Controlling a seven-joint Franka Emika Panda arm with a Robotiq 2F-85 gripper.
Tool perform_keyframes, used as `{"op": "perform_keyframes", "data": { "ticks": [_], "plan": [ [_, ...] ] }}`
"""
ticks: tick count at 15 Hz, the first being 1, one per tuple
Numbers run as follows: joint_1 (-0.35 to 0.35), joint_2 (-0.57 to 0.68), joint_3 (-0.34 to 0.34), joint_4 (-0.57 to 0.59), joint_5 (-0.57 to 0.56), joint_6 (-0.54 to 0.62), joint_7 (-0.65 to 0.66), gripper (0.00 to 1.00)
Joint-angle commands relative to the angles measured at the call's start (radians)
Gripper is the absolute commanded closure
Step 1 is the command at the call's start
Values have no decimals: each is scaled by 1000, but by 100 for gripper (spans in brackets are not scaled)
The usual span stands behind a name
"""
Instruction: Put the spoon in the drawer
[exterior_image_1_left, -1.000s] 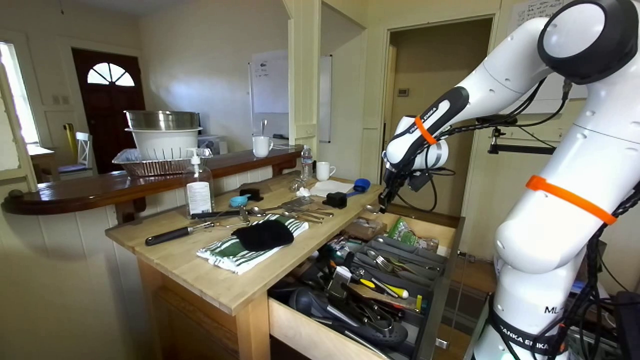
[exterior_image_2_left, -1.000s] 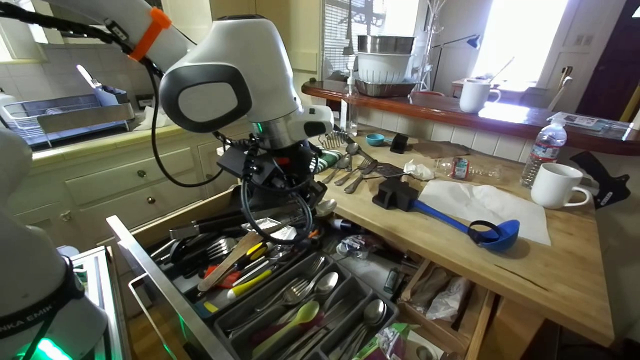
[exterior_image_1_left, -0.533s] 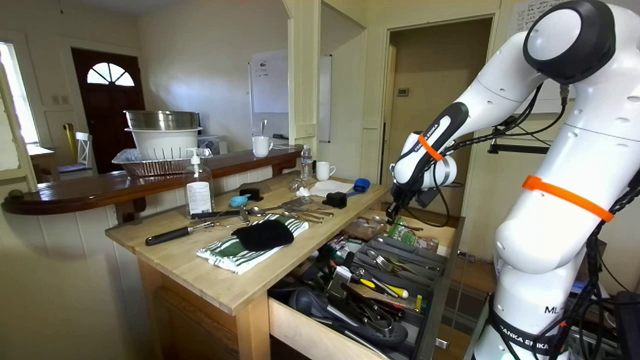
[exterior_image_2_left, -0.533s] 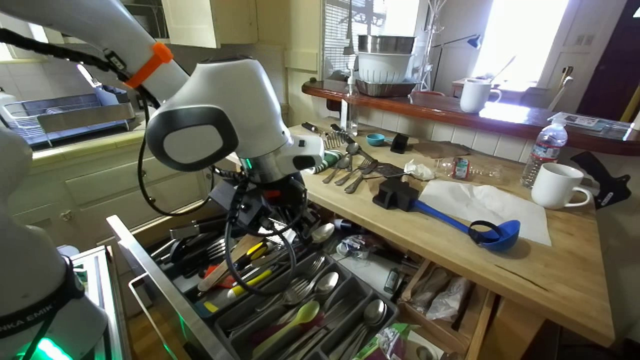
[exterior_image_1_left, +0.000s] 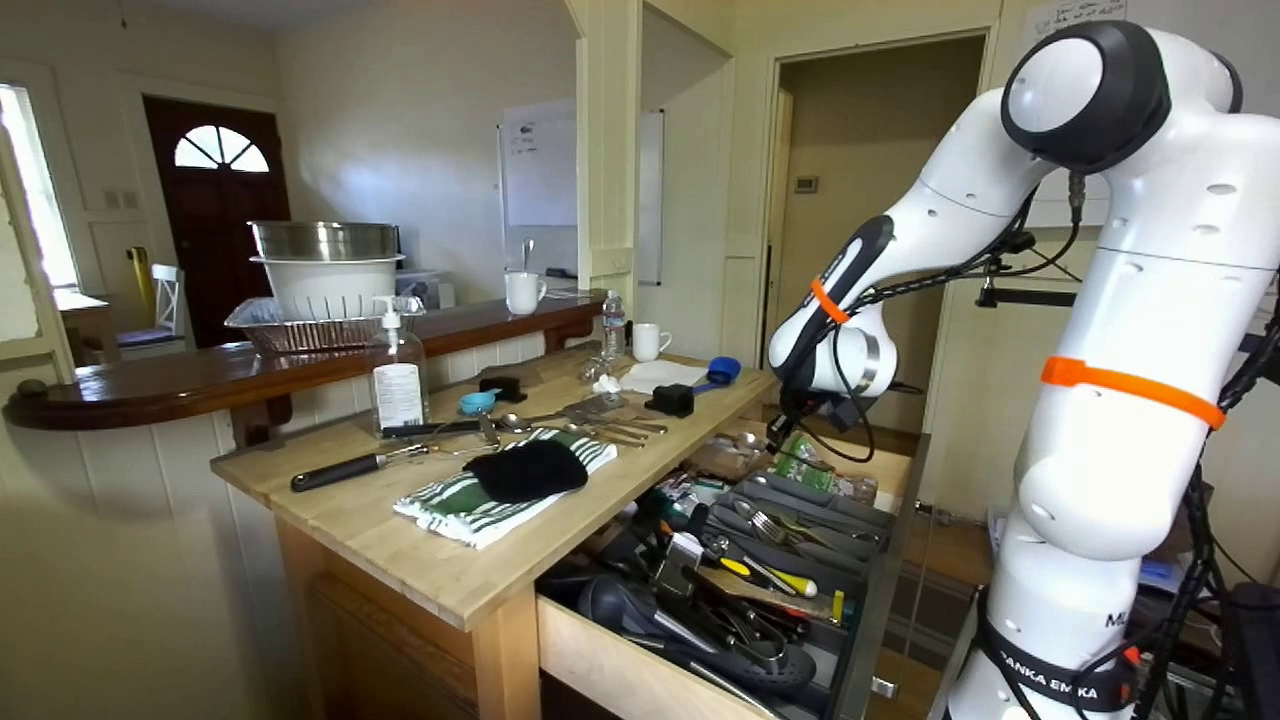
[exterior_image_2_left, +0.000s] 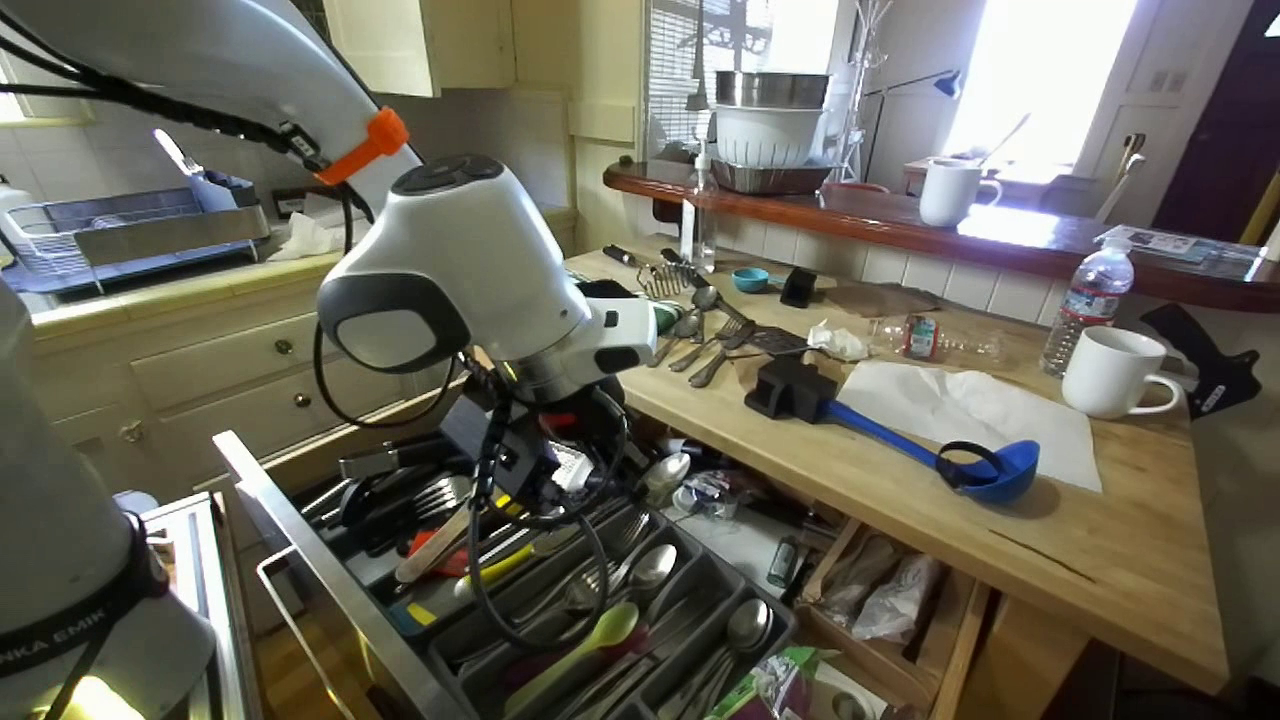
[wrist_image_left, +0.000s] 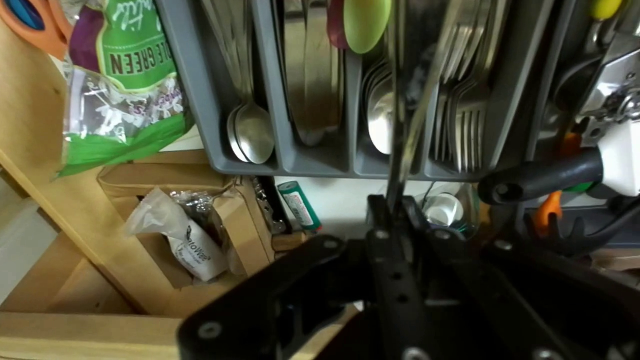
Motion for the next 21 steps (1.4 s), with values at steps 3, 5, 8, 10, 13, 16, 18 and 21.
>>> {"op": "perform_keyframes", "data": {
  "ticks": [3, 5, 8, 10, 13, 16, 18, 21],
  "plan": [
    [159, 2, -143, 1, 269, -29, -271, 98],
    [182, 8, -188, 1, 340, -41, -360, 98],
    [217, 23, -244, -1, 447, -26, -479, 98],
    [188, 17, -220, -1, 397, -19, -422, 92],
    [203, 23, -238, -1, 422, -19, -448, 92],
    [207, 23, -238, -1, 424, -19, -448, 98],
    [234, 54, -237, 8, 458, 10, -458, 98],
    [263, 60, -243, 15, 501, 9, -480, 98]
  ]
}}
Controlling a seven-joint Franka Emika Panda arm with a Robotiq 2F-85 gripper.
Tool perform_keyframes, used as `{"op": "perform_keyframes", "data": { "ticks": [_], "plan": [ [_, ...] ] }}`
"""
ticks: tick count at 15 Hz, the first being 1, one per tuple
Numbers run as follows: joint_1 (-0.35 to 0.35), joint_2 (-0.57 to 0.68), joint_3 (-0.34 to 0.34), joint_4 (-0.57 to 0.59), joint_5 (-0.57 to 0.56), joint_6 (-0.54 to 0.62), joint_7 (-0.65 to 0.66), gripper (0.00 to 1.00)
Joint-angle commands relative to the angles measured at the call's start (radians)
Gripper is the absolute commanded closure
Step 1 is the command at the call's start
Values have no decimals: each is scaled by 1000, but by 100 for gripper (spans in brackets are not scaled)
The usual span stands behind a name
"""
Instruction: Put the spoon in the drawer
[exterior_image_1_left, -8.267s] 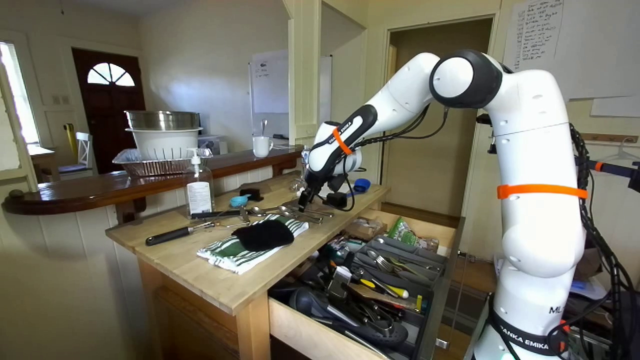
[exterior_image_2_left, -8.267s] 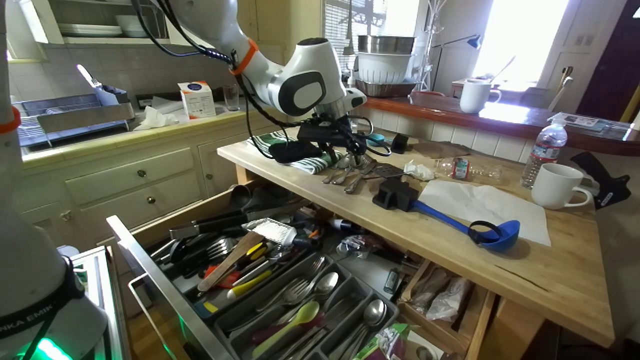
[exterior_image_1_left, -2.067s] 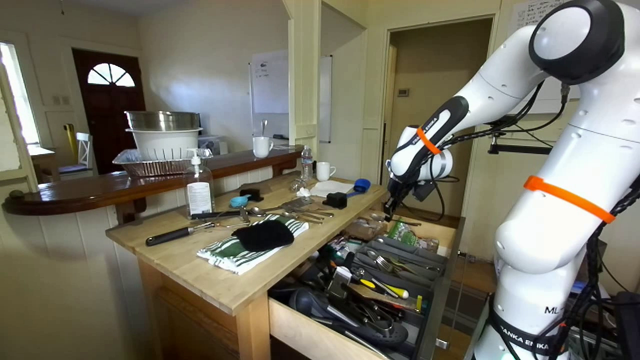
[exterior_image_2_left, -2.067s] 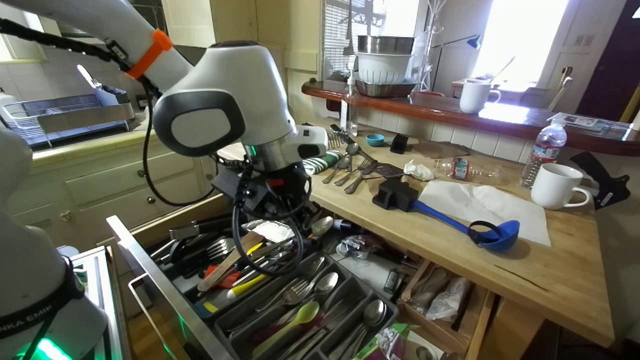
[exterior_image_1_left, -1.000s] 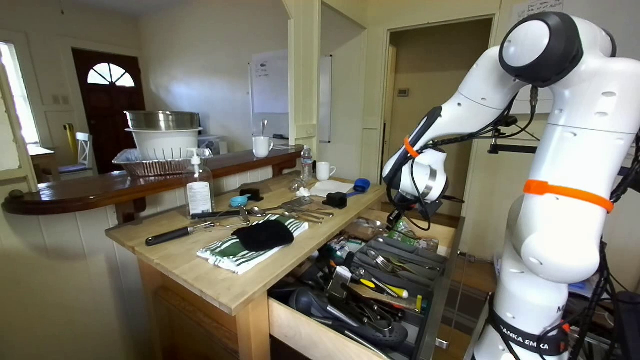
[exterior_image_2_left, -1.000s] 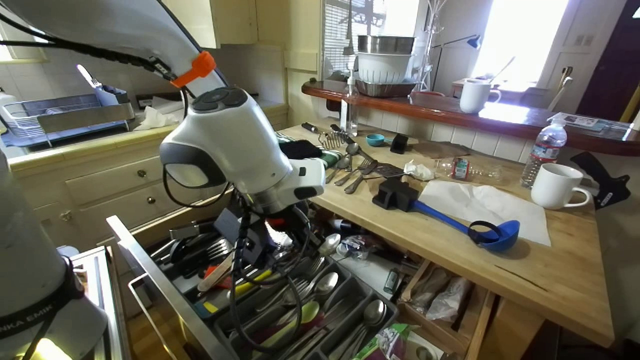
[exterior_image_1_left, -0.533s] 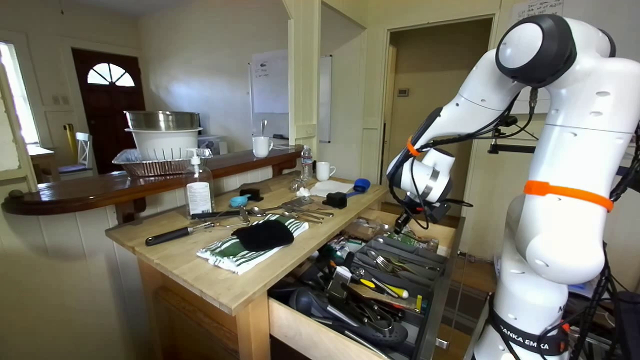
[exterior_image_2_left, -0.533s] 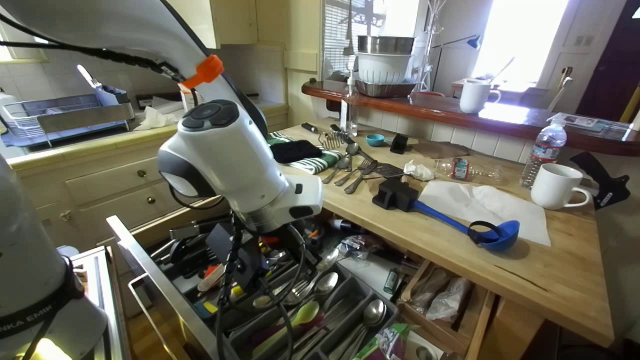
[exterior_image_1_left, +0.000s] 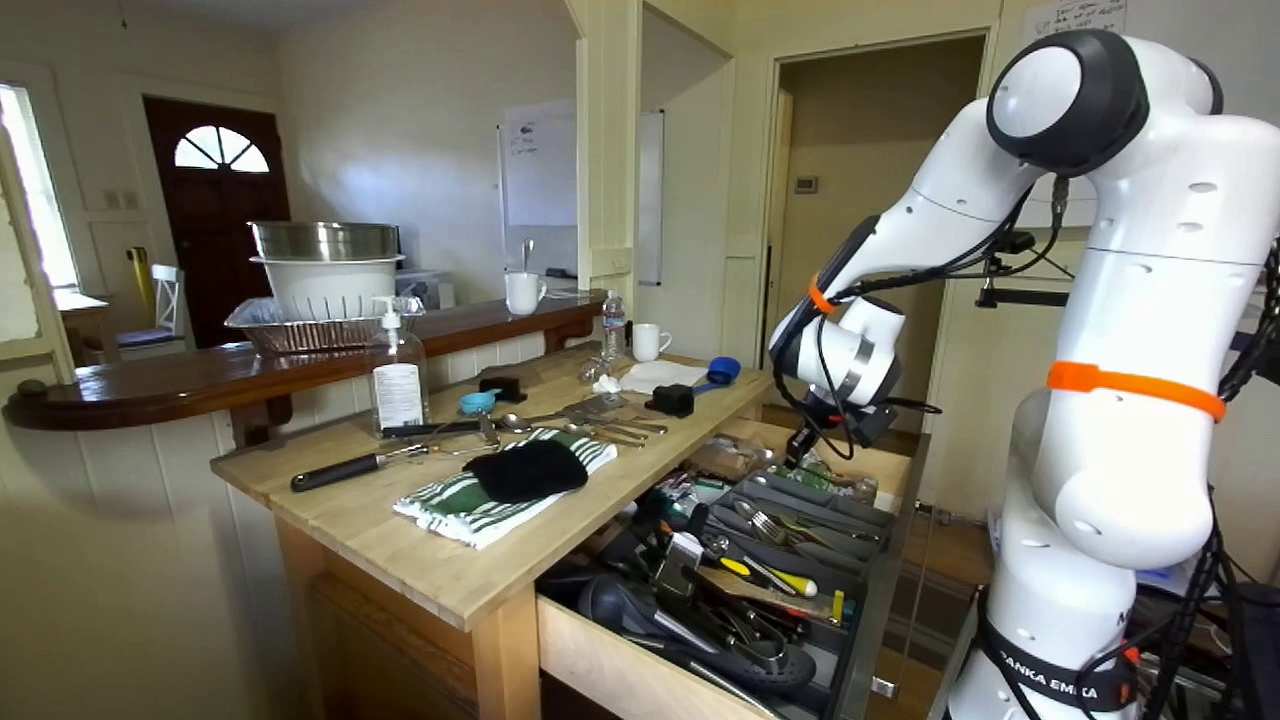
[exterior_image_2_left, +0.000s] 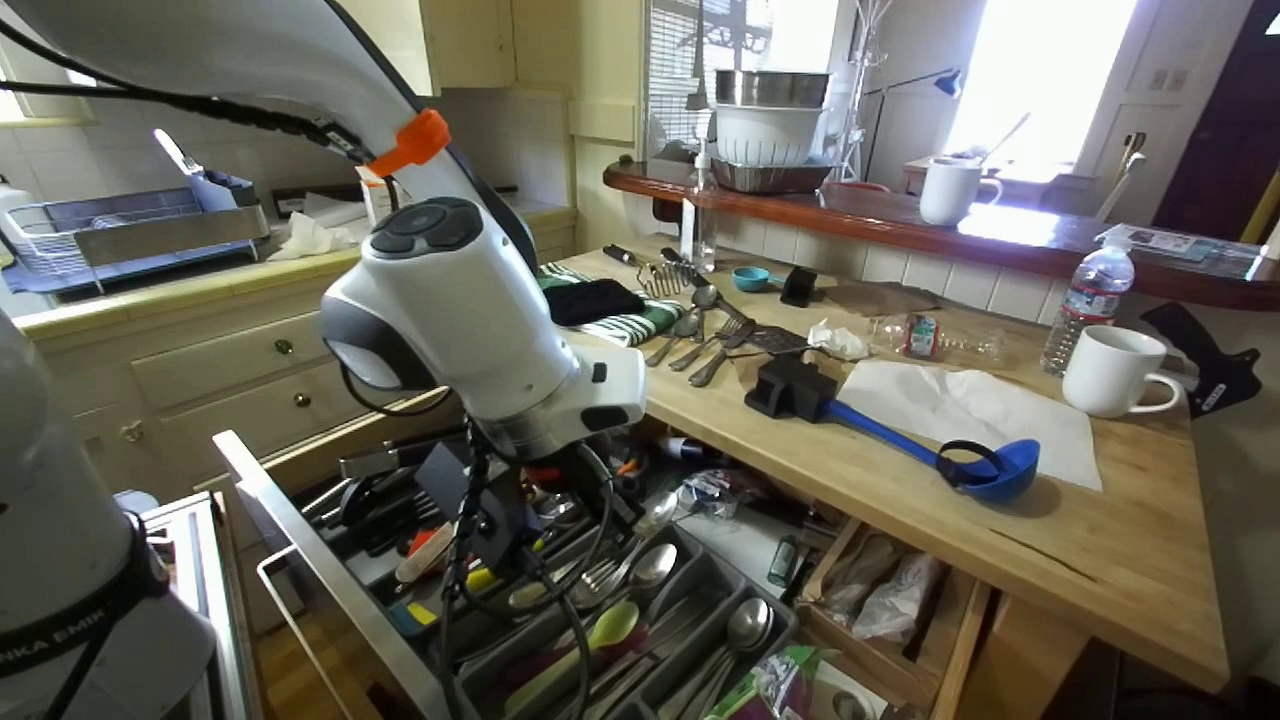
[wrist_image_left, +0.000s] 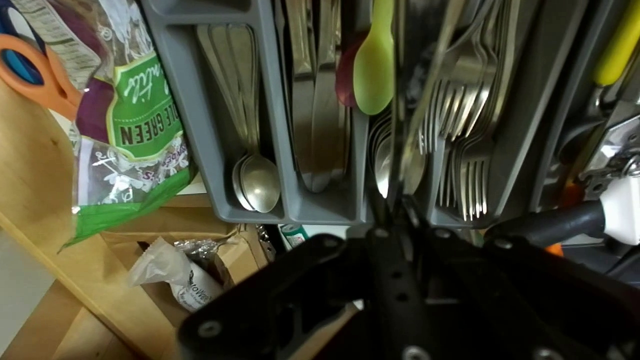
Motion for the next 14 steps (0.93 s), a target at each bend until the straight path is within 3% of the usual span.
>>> {"op": "perform_keyframes", "data": {
  "ticks": [1, 8, 14],
  "plan": [
    [51, 30, -9, 11, 86, 29, -43, 98],
    [106, 46, -33, 27, 241, 17, -169, 98],
    [111, 99, -47, 73, 405, -7, -328, 98]
  ]
}}
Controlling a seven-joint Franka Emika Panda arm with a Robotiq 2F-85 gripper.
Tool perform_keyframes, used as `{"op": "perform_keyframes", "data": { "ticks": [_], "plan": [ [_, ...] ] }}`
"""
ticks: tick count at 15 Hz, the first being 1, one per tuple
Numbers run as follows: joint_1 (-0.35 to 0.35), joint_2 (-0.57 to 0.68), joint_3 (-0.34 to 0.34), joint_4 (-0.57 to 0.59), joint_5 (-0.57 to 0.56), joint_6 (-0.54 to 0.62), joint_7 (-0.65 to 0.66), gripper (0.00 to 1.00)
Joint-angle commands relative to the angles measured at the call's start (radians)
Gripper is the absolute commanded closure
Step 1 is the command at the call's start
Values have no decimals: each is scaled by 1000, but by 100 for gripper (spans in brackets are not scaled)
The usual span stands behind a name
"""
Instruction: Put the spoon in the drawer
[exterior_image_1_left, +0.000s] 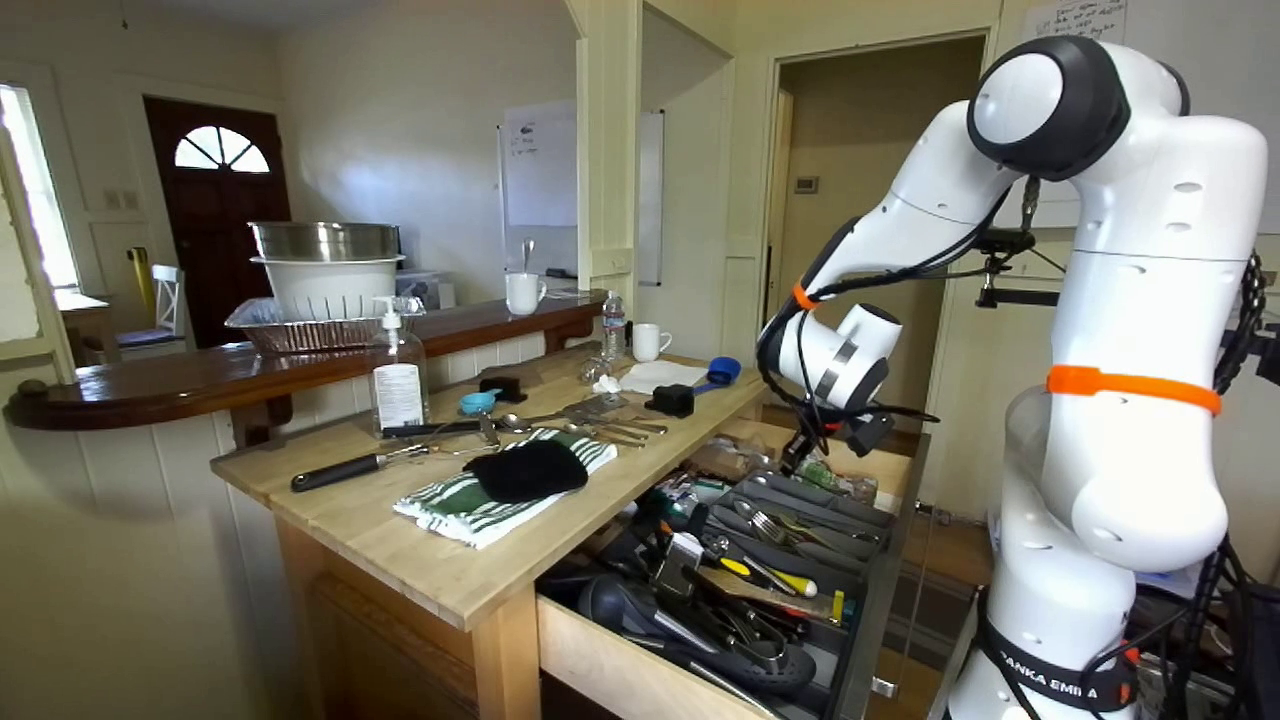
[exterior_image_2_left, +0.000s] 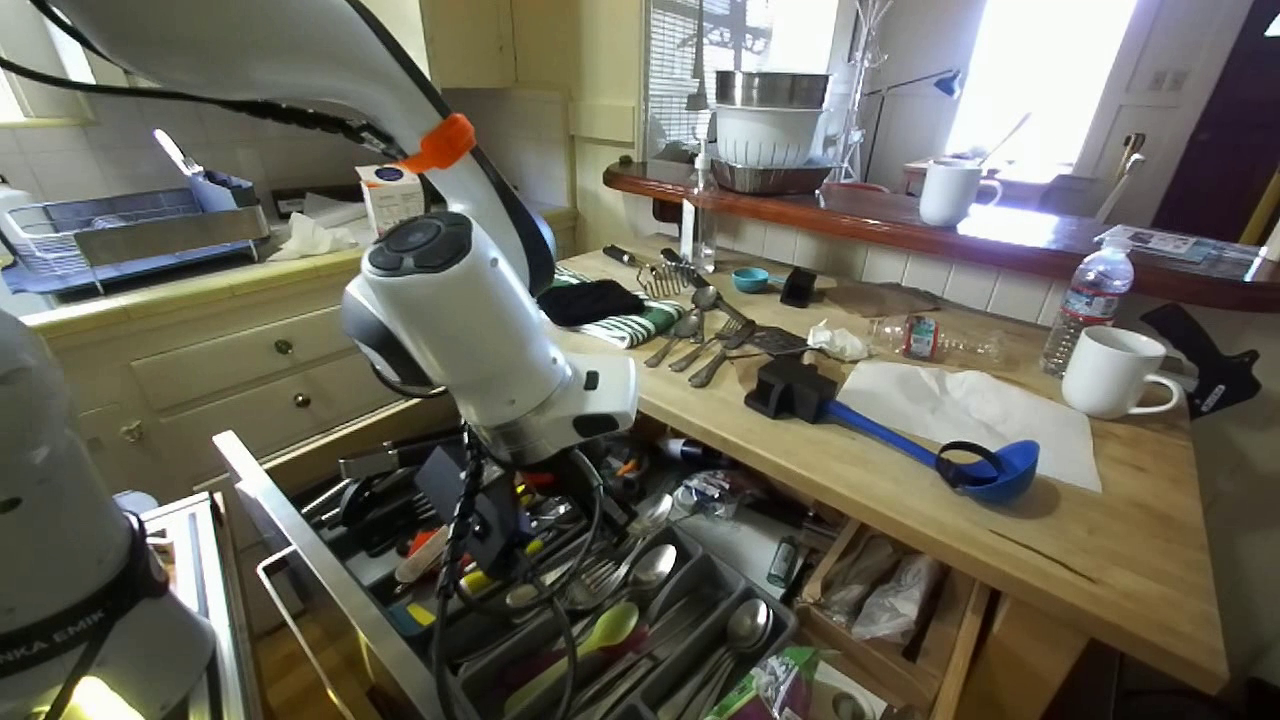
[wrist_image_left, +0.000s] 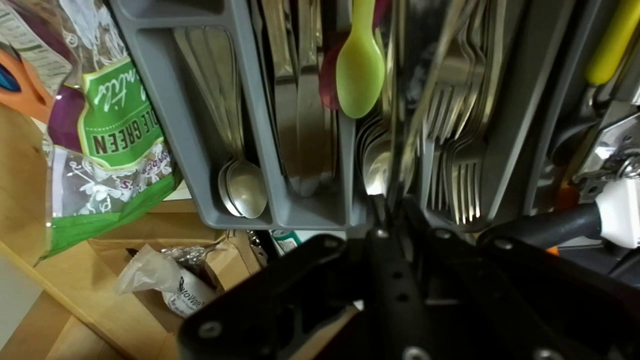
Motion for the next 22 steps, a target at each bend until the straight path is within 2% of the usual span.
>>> {"op": "perform_keyframes", "data": {
  "ticks": [1, 6, 11, 15, 18, 22],
  "plan": [
    [13, 65, -17, 57, 148, -27, -157, 98],
    [-14, 177, 17, 133, 355, -82, -354, 98],
    [-62, 350, 57, 232, 643, -212, -612, 98],
    [-92, 492, 81, 290, 807, -311, -746, 98],
    [-101, 535, 93, 301, 849, -352, -748, 98],
    [-96, 533, 102, 295, 828, -358, -711, 98]
  ]
}}
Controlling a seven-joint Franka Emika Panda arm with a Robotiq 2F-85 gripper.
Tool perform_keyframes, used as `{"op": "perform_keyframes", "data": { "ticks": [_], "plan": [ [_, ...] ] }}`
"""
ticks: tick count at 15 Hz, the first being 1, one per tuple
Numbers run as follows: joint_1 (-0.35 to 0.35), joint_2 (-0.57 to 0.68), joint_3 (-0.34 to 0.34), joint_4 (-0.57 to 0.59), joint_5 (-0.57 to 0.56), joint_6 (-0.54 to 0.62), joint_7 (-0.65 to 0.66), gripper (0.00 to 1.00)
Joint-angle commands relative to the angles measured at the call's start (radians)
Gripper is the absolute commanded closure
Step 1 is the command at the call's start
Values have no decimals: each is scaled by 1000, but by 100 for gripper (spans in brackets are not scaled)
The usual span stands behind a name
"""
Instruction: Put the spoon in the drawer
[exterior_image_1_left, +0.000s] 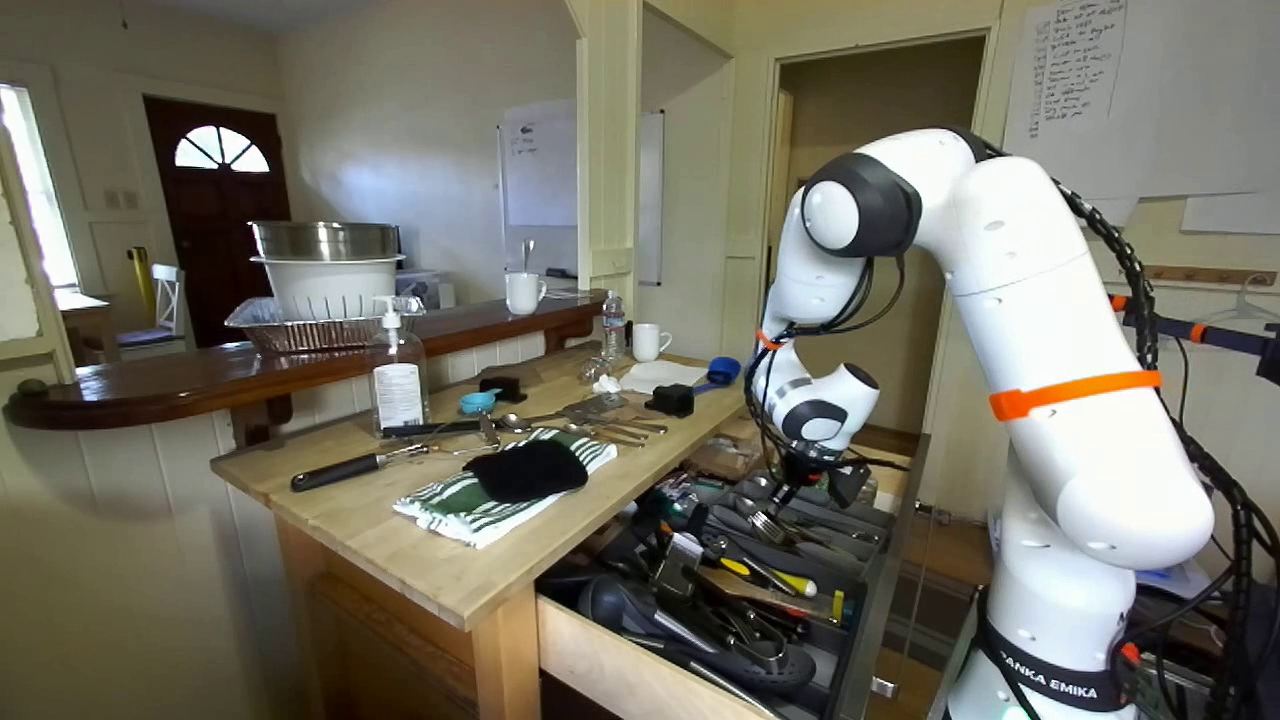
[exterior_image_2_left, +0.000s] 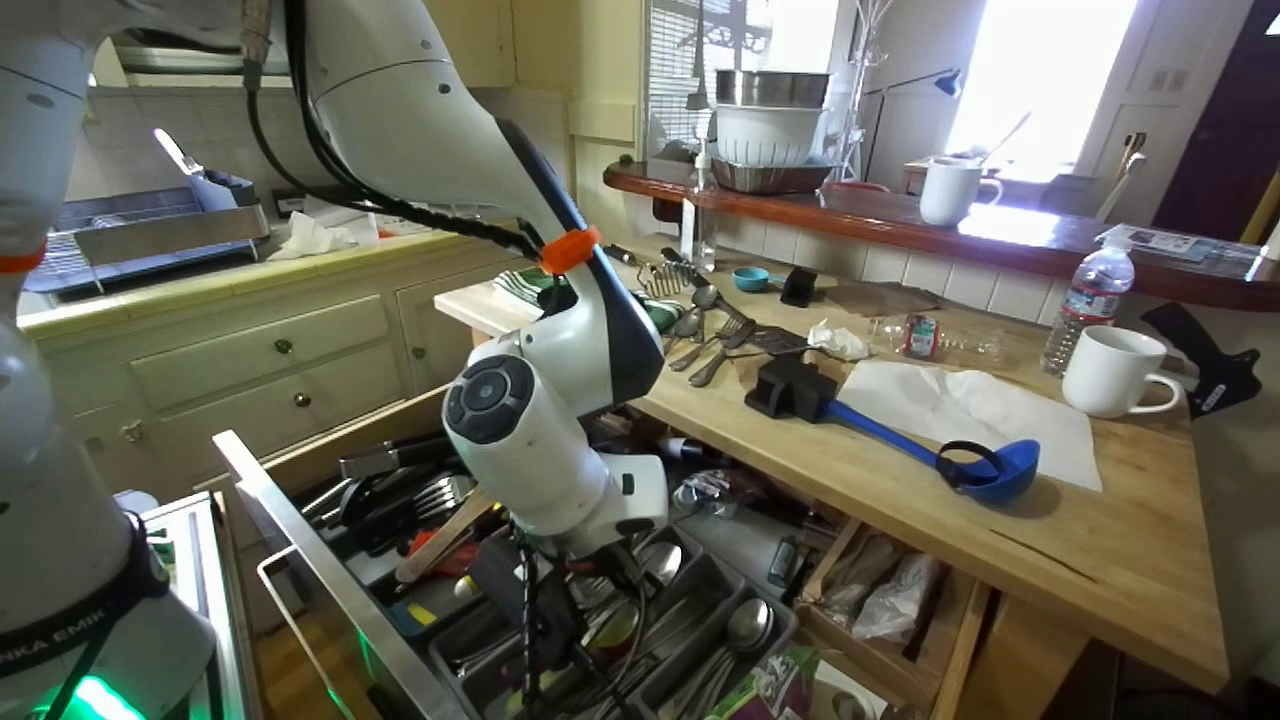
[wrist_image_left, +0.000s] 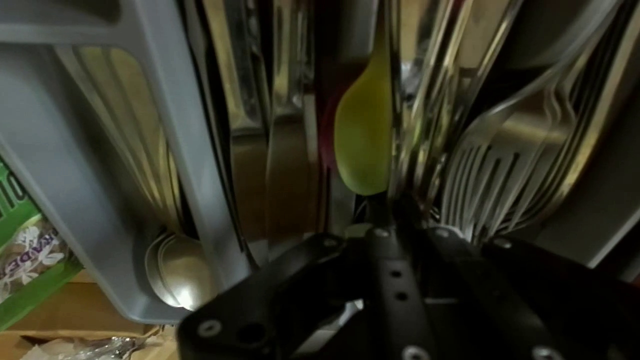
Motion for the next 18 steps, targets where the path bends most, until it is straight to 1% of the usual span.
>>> {"op": "perform_keyframes", "data": {
  "ticks": [1, 8, 13, 16, 17, 18],
  "plan": [
    [-10, 27, 13, 16, 20, -30, -2, 98],
    [0, -6, 14, -2, -33, -11, 33, 98],
    [-2, -12, 23, -11, -96, -24, 98, 98],
    [1, -7, 24, 0, -80, -14, 118, 98],
    [1, -5, 25, 0, -86, -13, 136, 67],
    [0, -6, 25, 0, -85, -16, 138, 66]
  ]
}}
